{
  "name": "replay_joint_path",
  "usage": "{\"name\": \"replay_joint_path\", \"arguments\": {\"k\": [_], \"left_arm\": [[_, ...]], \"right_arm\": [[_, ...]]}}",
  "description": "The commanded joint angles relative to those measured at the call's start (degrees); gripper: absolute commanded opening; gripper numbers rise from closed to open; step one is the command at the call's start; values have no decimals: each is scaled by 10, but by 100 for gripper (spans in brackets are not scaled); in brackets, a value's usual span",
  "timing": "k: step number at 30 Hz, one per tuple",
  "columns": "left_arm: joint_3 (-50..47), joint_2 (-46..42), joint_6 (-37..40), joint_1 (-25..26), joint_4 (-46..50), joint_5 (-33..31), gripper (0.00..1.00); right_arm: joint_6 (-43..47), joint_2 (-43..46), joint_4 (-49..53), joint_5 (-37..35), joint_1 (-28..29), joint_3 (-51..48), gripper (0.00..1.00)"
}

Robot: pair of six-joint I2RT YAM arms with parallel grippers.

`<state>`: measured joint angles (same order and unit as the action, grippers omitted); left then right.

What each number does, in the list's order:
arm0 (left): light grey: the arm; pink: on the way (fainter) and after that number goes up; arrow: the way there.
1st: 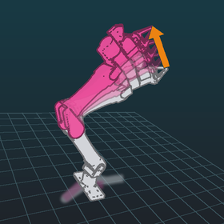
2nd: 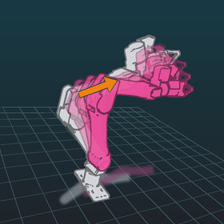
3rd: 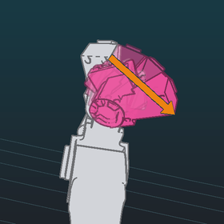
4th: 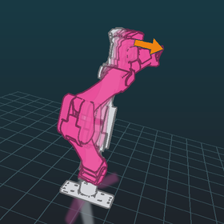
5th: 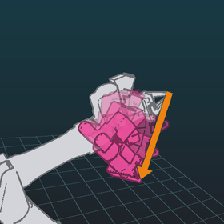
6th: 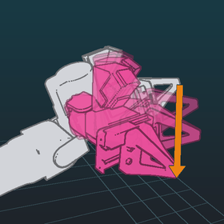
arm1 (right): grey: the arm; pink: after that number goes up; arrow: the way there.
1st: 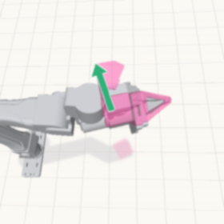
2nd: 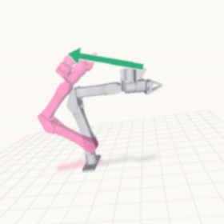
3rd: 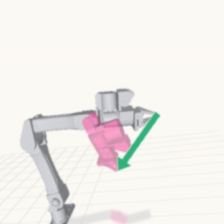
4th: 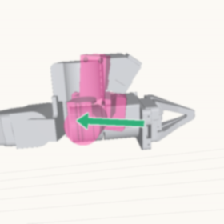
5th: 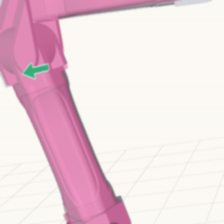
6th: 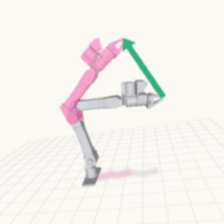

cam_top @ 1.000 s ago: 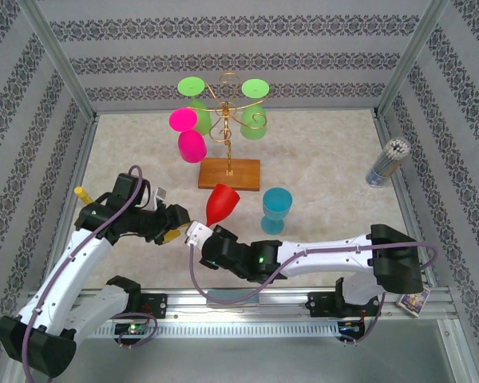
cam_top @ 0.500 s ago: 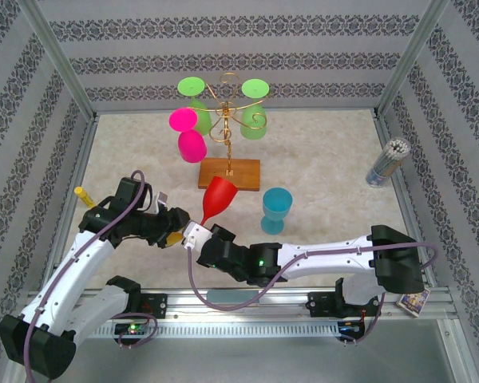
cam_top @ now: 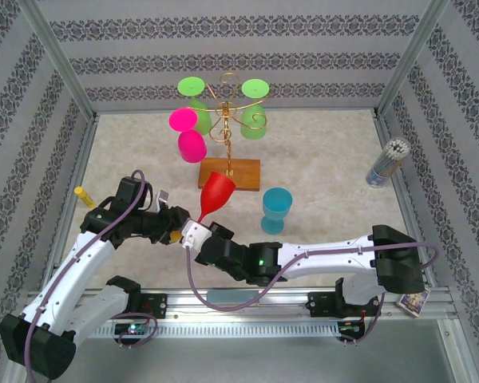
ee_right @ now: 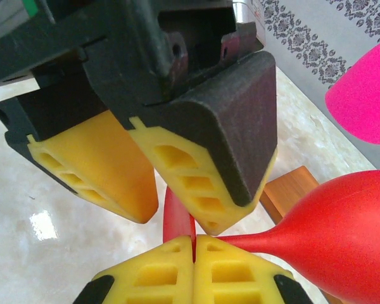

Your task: Take the wine glass off the wine glass rack

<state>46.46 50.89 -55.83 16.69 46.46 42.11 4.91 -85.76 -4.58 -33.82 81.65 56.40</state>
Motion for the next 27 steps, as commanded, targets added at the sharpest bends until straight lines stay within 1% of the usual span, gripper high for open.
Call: {"name": "replay_joint_path", "arguments": {"k": [1,8,13,17,22,23,27], "left_arm": [[-9,-3,-7,-8,-20,9,41],[-12,1,-11,-9,-34,12,33],[-13,3,-12,-8,-40,16,24],[-17,3,-14,-9,-45,17,16],[-26,-1,-20,-9,-57,19,2],[-29,-2,-22,-9,-61,20,0],[-40,-10,-31,-9,-80,24,0]], "right_arm": [[8,26,-25,-16,7,17,0],[8,41,-30,-9,7,15,0],[7,52,-32,3,7,20,0],[6,57,-30,14,6,25,0],[4,56,-21,29,6,38,0],[4,56,-20,31,6,39,0],[-2,56,-15,46,5,46,0]]}}
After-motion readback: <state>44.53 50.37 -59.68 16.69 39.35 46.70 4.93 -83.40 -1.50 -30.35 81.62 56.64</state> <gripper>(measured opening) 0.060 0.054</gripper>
